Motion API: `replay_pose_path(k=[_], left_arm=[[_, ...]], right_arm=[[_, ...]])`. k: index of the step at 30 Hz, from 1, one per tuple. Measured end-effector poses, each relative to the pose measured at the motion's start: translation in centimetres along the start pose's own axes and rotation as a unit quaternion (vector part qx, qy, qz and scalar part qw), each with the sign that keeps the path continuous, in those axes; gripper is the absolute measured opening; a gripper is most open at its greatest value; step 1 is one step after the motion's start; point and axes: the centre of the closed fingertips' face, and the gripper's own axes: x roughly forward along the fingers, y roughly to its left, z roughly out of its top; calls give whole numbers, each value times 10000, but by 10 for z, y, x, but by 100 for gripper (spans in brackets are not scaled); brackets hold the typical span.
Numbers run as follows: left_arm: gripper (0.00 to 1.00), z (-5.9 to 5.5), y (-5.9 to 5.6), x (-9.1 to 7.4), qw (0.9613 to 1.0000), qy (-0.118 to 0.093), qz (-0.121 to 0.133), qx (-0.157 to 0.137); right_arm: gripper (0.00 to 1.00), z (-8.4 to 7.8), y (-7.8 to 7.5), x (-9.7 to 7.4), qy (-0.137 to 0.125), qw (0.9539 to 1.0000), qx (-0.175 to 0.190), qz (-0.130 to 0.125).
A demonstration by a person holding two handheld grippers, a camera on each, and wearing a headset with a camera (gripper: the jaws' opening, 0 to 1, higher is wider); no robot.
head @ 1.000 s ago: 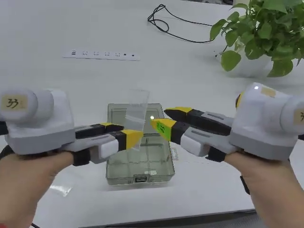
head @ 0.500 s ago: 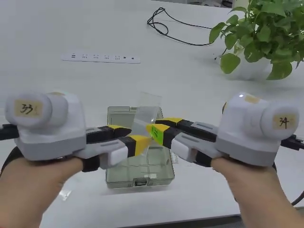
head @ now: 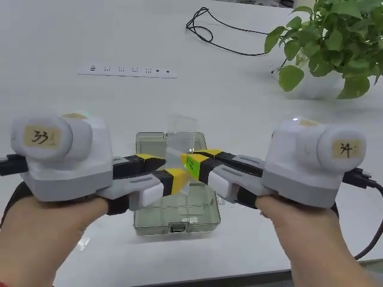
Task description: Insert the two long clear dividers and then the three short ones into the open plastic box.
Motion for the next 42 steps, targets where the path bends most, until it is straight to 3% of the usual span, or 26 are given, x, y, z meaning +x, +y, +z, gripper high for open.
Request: replay_pose_path(k=[15,19,23,27,32,34,36,39,40,42], left_arm=[[35,-7,-2,-1,9999,78,-79,113],[42,-13,2,-4,9993,141,-77,338],[46,-18,8,-13,9982,61,-126,581],[55,-23,16,-22,9967,62,-142,796],[66,-31,23,-29,9929,84,-203,1171],[71,-37,25,-30,9914,184,-263,1266],[75,-43,27,-31,9876,269,-342,1505],[83,-52,30,-31,9837,414,-421,1696],[84,-55,32,-32,9821,434,-451,1776],[86,-59,35,-32,9810,510,-474,1809]], right_arm=[[6,1,0,3,79,10000,49,-28],[6,5,1,1,67,9999,130,-10],[6,8,-11,0,60,9996,228,-154],[6,5,-25,-1,188,9987,349,-307],[6,0,-36,-1,369,9974,423,-450],[6,-4,-42,0,470,9963,507,-502],[6,-7,-46,2,591,9949,595,-553],[6,-16,-54,5,883,9915,650,-695],[6,-23,-58,5,1081,9880,786,-777],[6,-26,-62,8,1192,9836,1059,-842]])
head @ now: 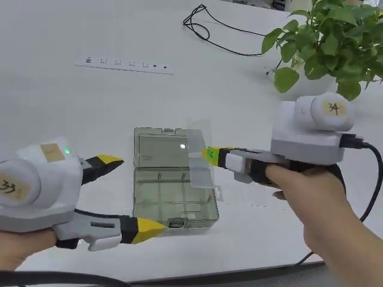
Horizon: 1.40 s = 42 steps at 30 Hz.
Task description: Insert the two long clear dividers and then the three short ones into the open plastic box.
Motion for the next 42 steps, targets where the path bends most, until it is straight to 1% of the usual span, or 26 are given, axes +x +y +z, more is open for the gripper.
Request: replay_pose_path(k=[1,4,5,7,8,10,11,14,15,16,17,19,22,24,28,38,42], left_arm=[[86,-2,1,0,10000,13,-8,10],[88,-8,3,-1,10000,70,-51,31],[89,-9,3,-1,9999,84,-62,38],[88,-12,4,0,9999,114,-111,6],[88,-12,4,0,9998,120,-127,-9],[87,-13,4,0,9998,115,-147,-20],[87,-13,5,1,9998,98,-162,-27],[86,-14,6,2,9997,104,-189,-89],[86,-14,6,2,9997,79,-200,-101],[86,-13,7,2,9997,44,-206,-114],[86,-12,7,3,9997,6,-219,-135],[86,-13,7,3,9996,17,-244,-155],[87,-15,7,4,9995,14,-287,-140],[86,-17,7,5,9994,59,-301,-154],[86,-15,5,6,9993,-15,-322,-211],[86,-16,4,5,9991,-52,-304,-303],[86,-15,5,5,9990,-60,-293,-321]], right_arm=[[6,-3,-1,2,108,9999,95,-28],[6,-11,-8,9,444,9984,55,-332],[6,-16,-9,10,588,9975,94,-371],[6,-23,-11,14,790,9957,198,-439],[6,-27,-13,16,951,9939,263,-497],[6,-33,-19,19,1140,9912,322,-589],[6,-34,-24,21,1199,9903,366,-604],[6,-41,-28,23,1342,9871,528,-693],[6,-43,-33,26,1408,9856,620,-696],[6,-45,-35,28,1442,9848,655,-719],[6,-49,-33,28,1511,9833,690,-745],[6,-53,-38,31,1556,9820,756,-756],[6,-57,-39,34,1644,9791,947,-734],[6,-60,-41,36,1746,9773,921,-771],[6,-66,-43,39,1866,9740,1008,-793],[6,-74,-47,46,1989,9705,1069,-847],[6,-77,-48,48,1983,9704,1051,-892]])
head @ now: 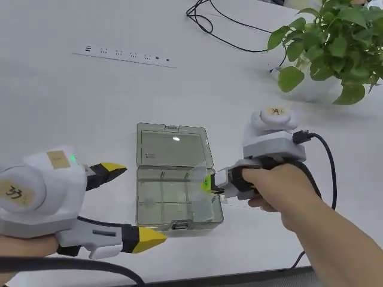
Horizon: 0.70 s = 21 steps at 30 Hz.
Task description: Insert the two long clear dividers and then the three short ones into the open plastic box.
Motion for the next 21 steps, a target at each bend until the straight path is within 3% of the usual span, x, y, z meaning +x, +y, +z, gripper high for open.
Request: replay_pose_path(k=[21], left_arm=[[85,0,2,3,10000,18,-10,-62]], right_arm=[[6,1,0,4,51,10000,-68,-42]])
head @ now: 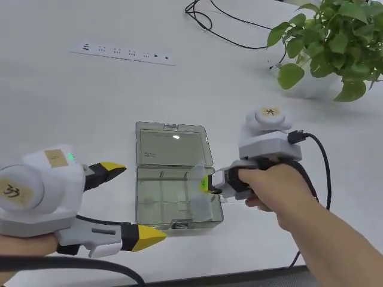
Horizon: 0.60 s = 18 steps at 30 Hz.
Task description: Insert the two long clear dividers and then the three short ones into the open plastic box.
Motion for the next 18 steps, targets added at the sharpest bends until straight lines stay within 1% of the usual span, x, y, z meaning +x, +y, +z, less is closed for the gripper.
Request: replay_pose_path(k=[9,18], left_arm=[[85,1,1,2,10000,-13,-14,-16],[85,0,2,3,10000,-29,-27,-33]], right_arm=[[6,5,2,-3,-8,10000,-22,20],[6,3,3,-2,-2,10000,-51,16]])
